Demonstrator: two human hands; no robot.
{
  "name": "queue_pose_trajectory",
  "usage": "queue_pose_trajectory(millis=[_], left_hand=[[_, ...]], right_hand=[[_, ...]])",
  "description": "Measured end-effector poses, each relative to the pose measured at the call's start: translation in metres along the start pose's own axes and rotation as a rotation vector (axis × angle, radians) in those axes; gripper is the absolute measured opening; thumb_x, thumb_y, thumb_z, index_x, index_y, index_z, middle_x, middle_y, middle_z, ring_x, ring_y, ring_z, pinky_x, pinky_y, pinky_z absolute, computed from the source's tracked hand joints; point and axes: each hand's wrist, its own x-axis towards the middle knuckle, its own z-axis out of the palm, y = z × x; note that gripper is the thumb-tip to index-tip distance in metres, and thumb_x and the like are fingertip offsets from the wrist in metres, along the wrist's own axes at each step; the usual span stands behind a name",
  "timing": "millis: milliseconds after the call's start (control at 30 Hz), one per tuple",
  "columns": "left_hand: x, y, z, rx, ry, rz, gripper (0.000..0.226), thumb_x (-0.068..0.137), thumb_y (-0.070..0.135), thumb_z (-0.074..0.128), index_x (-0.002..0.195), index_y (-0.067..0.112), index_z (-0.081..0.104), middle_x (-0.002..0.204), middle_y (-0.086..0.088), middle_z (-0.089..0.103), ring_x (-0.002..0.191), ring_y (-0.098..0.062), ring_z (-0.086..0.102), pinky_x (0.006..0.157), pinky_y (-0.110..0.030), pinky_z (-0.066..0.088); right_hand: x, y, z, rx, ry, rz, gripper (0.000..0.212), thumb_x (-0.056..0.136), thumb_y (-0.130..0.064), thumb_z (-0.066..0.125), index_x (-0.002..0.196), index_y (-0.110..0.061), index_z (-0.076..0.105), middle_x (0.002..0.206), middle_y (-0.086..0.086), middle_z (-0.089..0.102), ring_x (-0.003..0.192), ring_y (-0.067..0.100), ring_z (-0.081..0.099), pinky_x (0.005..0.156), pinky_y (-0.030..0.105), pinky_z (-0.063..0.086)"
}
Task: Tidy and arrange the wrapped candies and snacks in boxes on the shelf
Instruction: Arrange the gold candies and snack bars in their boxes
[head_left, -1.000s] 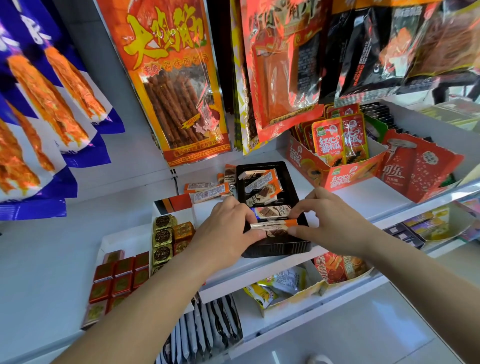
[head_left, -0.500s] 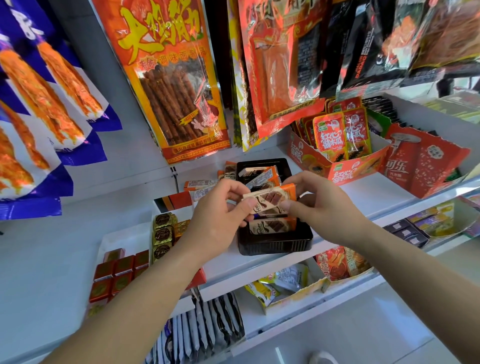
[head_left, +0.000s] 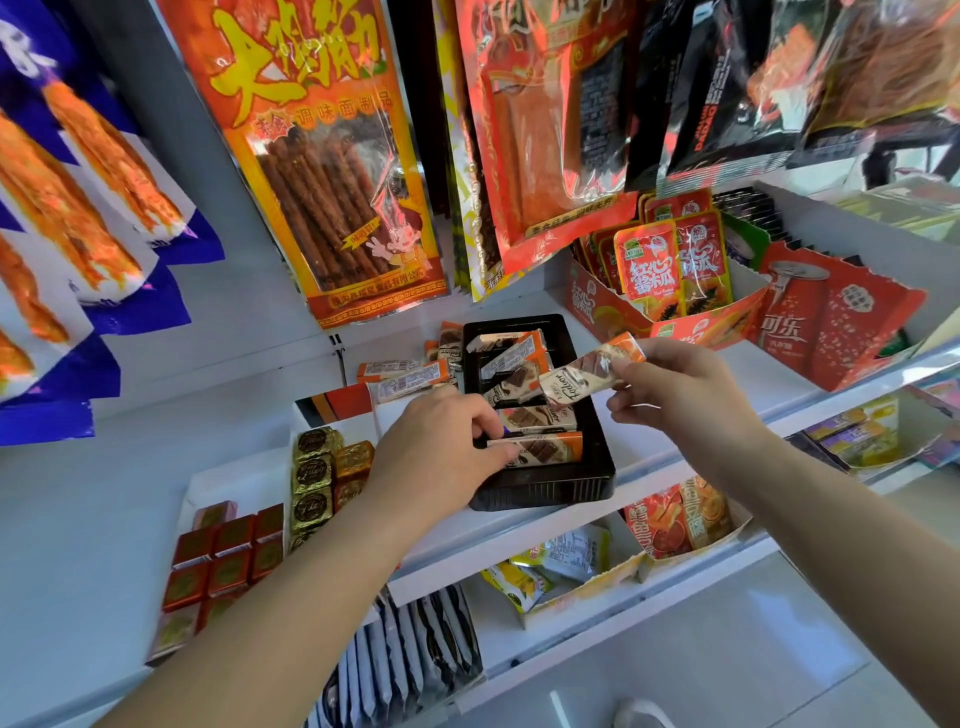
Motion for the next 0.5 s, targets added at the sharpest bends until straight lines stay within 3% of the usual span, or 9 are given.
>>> queue_pose_trajectory(millis=[133, 267, 367, 433, 500], left_hand=[[0.002, 0.004, 0.001, 0.081, -0.056, -0.069, 0.018, 0.082, 0.054, 0.070, 0.082, 0.038, 0.062, 0.093, 0.009, 0.052, 0.089, -0.014, 0.053, 0.066, -0.032, 0.041], [0.000, 0.006, -0.007, 0.025, -0.064, -0.009, 0.015, 0.087, 0.044, 0.069, 0.082, 0.033, 0.061, 0.092, 0.011, 0.053, 0.085, -0.009, 0.053, 0.069, -0.029, 0.042], [-0.001, -0.002, -0.020, -0.247, -0.027, -0.054, 0.009, 0.091, 0.031, 0.067, 0.086, 0.026, 0.062, 0.095, 0.011, 0.065, 0.075, -0.005, 0.063, 0.062, -0.025, 0.048], [-0.003, -0.005, -0.027, -0.534, -0.004, -0.131, 0.005, 0.093, 0.020, 0.066, 0.090, 0.017, 0.063, 0.095, -0.002, 0.072, 0.073, -0.013, 0.072, 0.066, -0.034, 0.060], [-0.005, -0.003, -0.031, -0.700, 0.033, -0.189, 0.004, 0.096, 0.014, 0.062, 0.096, 0.010, 0.061, 0.095, -0.010, 0.073, 0.073, -0.022, 0.075, 0.066, -0.034, 0.062]], right_hand=[[-0.001, 0.002, 0.001, 0.031, -0.015, 0.053, 0.012, 0.097, -0.012, 0.059, 0.094, -0.003, 0.066, 0.070, 0.007, 0.064, 0.067, 0.024, 0.062, 0.073, 0.038, 0.059], [-0.001, 0.002, 0.001, 0.052, 0.012, 0.059, 0.011, 0.097, -0.013, 0.059, 0.094, -0.005, 0.066, 0.072, 0.006, 0.063, 0.065, 0.024, 0.061, 0.070, 0.036, 0.056], [0.000, 0.001, -0.002, 0.091, 0.069, 0.052, 0.010, 0.098, -0.015, 0.059, 0.093, -0.009, 0.066, 0.072, 0.004, 0.059, 0.060, 0.022, 0.057, 0.068, 0.037, 0.055], [0.000, 0.000, -0.002, 0.104, 0.076, 0.040, 0.010, 0.098, -0.013, 0.058, 0.093, -0.011, 0.066, 0.073, 0.006, 0.056, 0.059, 0.022, 0.053, 0.066, 0.037, 0.055], [-0.002, -0.003, 0.001, 0.097, 0.047, 0.025, 0.010, 0.098, -0.012, 0.057, 0.093, -0.012, 0.065, 0.074, 0.008, 0.056, 0.060, 0.023, 0.052, 0.066, 0.037, 0.055]])
